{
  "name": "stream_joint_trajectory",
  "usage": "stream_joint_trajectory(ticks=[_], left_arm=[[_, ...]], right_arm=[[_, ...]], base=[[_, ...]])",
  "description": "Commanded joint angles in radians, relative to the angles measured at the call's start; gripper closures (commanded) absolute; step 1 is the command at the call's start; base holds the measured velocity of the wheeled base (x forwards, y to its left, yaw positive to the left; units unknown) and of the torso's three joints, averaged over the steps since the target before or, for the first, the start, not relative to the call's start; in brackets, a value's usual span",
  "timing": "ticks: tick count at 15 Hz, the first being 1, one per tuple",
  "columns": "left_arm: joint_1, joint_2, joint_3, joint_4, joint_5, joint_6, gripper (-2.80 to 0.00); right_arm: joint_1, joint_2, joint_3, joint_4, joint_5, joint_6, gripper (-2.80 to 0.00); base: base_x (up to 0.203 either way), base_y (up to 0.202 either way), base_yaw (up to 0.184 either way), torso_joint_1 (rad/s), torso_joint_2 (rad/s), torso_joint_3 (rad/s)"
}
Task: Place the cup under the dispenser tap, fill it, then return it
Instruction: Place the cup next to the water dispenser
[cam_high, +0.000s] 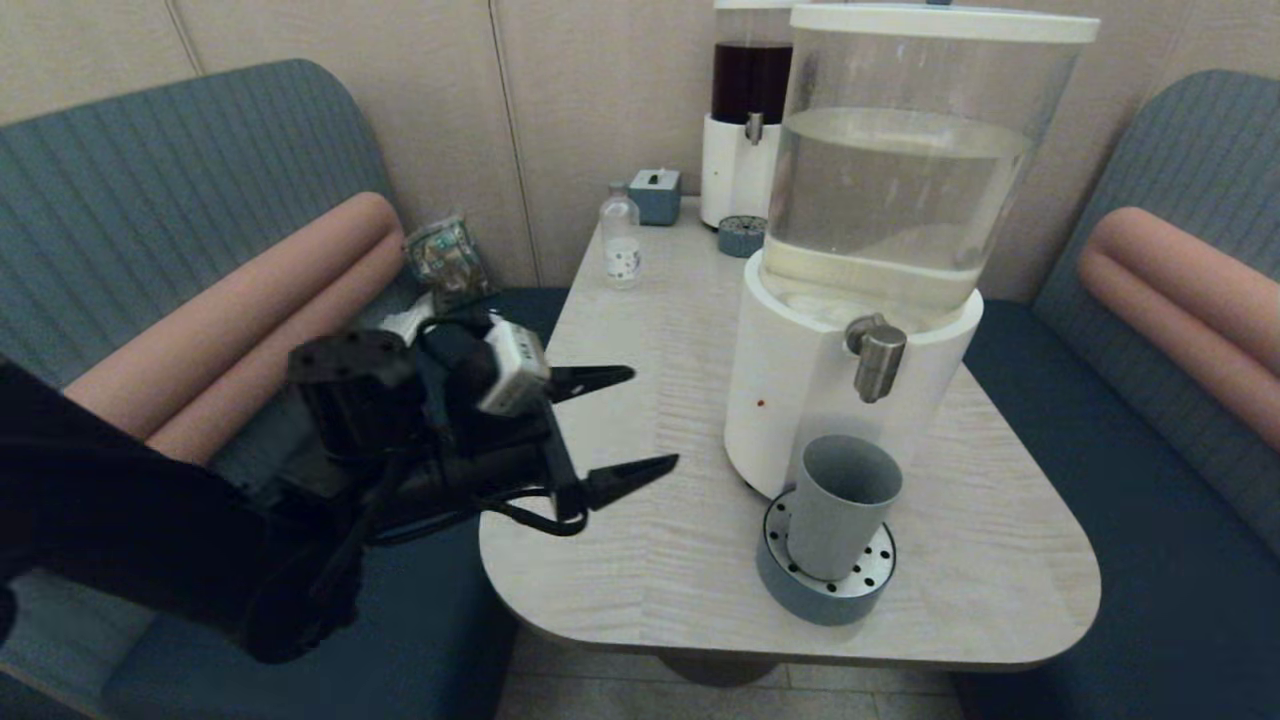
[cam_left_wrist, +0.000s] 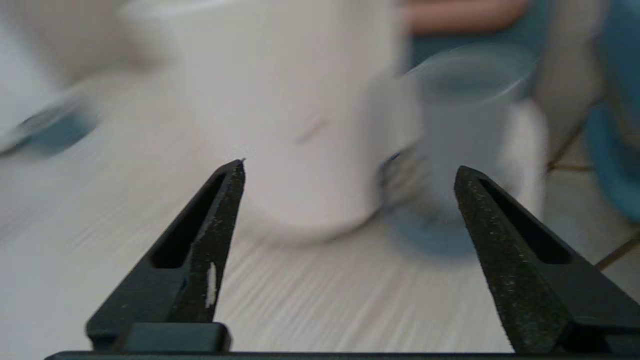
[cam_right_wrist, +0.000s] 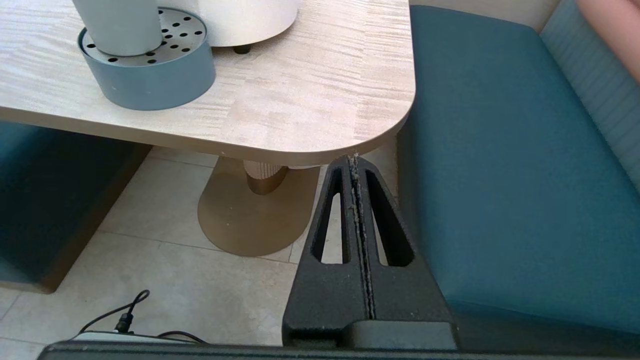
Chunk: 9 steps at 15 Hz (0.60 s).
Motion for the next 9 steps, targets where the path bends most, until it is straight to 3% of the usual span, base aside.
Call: stream_joint_trajectory(ticks=[1,4,9], left_arm=[[-0.118,0.081,-0.041,-0.022,0.040,-0.006,-2.80],[-0.268,0.198,-0.175,-0.038,0.186,-0.049,-2.80],[-0.296,0.271,-0.236,-0.041,0.203,-0.071,-2.80]], right_arm=[[0.000,-0.002,0.001,0.000,0.000,-0.001,0.00],[0.000,-0.002,0.000,0.000,0.000,-0.001,0.00],[0.000,-0.002,0.000,0.000,0.000,-0.001,0.00]], base=[[0.000,0.000,0.000,0.000,0.00,0.000],[0.000,0.000,0.000,0.000,0.00,0.000],[0.000,0.000,0.000,0.000,0.00,0.000]])
